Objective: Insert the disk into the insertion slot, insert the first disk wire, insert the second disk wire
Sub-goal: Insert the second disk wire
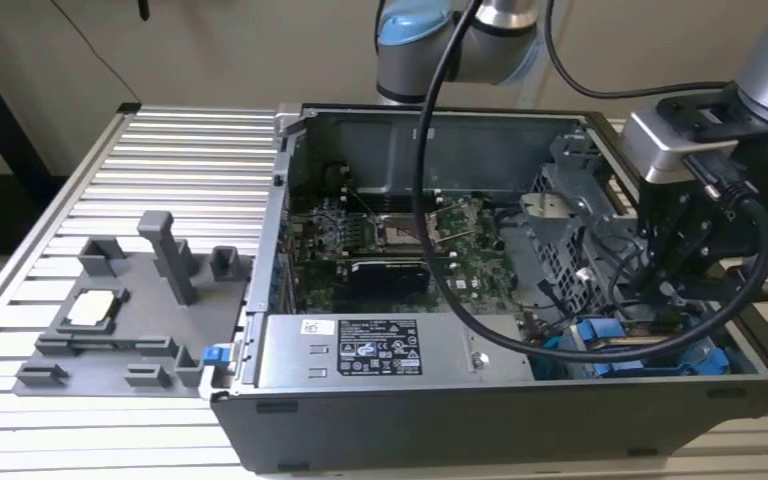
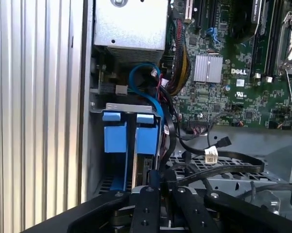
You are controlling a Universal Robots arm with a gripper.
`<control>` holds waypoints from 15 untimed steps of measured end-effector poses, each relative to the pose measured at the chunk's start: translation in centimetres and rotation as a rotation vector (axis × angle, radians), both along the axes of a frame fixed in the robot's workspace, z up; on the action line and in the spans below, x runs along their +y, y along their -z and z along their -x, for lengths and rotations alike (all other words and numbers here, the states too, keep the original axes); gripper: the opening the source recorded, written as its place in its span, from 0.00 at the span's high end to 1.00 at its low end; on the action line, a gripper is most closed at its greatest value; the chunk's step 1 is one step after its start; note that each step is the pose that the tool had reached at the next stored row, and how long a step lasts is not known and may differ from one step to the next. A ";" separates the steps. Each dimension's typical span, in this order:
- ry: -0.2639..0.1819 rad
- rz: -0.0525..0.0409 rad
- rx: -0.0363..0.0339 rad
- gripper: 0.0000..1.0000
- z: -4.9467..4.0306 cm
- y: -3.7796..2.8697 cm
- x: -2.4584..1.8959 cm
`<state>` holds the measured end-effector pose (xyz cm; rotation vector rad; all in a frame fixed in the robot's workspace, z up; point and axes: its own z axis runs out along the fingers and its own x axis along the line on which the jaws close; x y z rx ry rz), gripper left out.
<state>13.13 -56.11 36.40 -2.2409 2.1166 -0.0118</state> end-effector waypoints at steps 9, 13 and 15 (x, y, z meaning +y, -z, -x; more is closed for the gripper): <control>0.003 0.0000 0.0641 0.84 -0.77 0.00 -0.61; 0.005 -0.0003 0.0744 0.84 -0.96 0.04 -0.97; 0.009 -0.0013 0.0750 0.84 -0.96 0.10 -1.08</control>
